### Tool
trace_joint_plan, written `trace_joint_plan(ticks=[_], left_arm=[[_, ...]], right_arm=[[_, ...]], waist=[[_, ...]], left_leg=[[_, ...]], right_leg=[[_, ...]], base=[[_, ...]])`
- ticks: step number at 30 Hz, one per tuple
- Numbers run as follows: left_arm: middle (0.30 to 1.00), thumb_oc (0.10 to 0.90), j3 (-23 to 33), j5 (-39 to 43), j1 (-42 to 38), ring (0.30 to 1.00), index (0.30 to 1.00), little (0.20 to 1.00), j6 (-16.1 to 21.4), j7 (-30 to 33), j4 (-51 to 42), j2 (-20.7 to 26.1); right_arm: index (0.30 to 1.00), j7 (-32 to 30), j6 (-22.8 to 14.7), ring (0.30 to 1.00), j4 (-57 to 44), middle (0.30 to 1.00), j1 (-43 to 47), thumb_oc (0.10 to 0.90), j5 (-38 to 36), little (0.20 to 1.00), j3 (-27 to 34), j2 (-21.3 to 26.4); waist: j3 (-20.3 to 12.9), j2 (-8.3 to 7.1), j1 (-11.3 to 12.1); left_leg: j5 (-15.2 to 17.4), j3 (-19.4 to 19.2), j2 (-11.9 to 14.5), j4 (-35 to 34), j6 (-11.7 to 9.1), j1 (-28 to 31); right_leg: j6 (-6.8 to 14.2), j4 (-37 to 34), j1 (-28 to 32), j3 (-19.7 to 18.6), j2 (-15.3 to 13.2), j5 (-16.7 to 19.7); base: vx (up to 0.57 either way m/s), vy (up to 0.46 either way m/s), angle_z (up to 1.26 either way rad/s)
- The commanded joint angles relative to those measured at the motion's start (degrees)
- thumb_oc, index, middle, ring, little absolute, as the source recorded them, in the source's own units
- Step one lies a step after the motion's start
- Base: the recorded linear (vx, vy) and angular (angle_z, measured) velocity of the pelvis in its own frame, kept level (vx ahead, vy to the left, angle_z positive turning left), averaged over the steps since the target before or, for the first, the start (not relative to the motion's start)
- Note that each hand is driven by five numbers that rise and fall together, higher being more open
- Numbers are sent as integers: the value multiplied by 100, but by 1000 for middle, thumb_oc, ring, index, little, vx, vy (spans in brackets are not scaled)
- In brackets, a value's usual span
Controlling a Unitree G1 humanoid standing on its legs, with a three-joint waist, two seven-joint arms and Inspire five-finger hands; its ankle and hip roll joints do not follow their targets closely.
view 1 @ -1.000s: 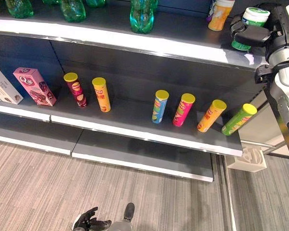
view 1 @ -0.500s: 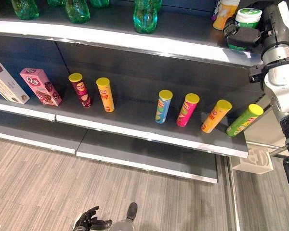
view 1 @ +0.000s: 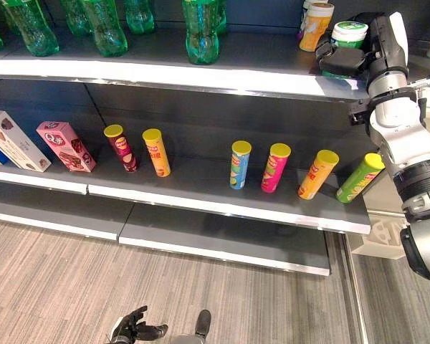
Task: Put the goods on the table back onto the shelves and tidy them up.
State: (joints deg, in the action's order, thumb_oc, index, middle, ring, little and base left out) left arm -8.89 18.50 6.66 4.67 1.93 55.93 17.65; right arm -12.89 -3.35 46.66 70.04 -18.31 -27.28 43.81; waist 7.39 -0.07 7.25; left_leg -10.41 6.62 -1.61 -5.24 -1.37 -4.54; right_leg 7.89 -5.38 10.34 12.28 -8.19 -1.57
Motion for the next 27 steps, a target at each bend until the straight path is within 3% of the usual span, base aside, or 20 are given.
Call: trace_joint_plan(ticks=[1, 24, 25, 26, 27], left_arm=[[900, 800, -299, 82, -314, 900, 900, 900, 173, 72, 46, 297], [900, 800, -294, 5, -292, 900, 900, 900, 176, 115, -2, 315], [900, 800, -288, 2, -298, 900, 900, 900, 173, 112, 3, 316], [900, 800, -283, -2, -291, 900, 900, 900, 175, 123, 2, 322], [900, 800, -282, 3, -297, 900, 900, 900, 184, 140, 11, 309]], right_arm=[[300, -149, -349, 300, -37, 300, 1085, 400, 57, 300, -296, 53], [300, -117, -310, 300, -296, 300, 863, 400, 71, 300, -233, -163], [502, -118, -302, 502, -274, 502, 887, 535, 117, 502, -259, -152], [900, -146, -292, 900, -274, 900, 899, 800, 148, 900, -263, -147], [900, -162, -294, 900, -240, 900, 913, 800, 162, 900, -267, -154]], waist=[[-184, -238, 227], [-117, -358, 264], [-116, -365, 262], [-116, -364, 254], [-113, -368, 240]], left_leg=[[1257, -157, 353, 24, -329, 749], [1298, -163, 321, 24, -269, 730], [1298, -166, 319, 24, -269, 731], [1301, -167, 318, 24, -269, 732], [1308, -173, 320, 24, -267, 738]], right_leg=[[436, 38, -158, 11, -475, 224], [475, 38, -214, 27, -565, 296], [477, 38, -215, 26, -563, 297], [479, 38, -214, 26, -566, 301], [482, 38, -219, 25, -571, 301]], base=[[0, 0, 0], [-3, 11, 0], [0, 0, 0], [0, 0, 0], [0, 0, 0]])
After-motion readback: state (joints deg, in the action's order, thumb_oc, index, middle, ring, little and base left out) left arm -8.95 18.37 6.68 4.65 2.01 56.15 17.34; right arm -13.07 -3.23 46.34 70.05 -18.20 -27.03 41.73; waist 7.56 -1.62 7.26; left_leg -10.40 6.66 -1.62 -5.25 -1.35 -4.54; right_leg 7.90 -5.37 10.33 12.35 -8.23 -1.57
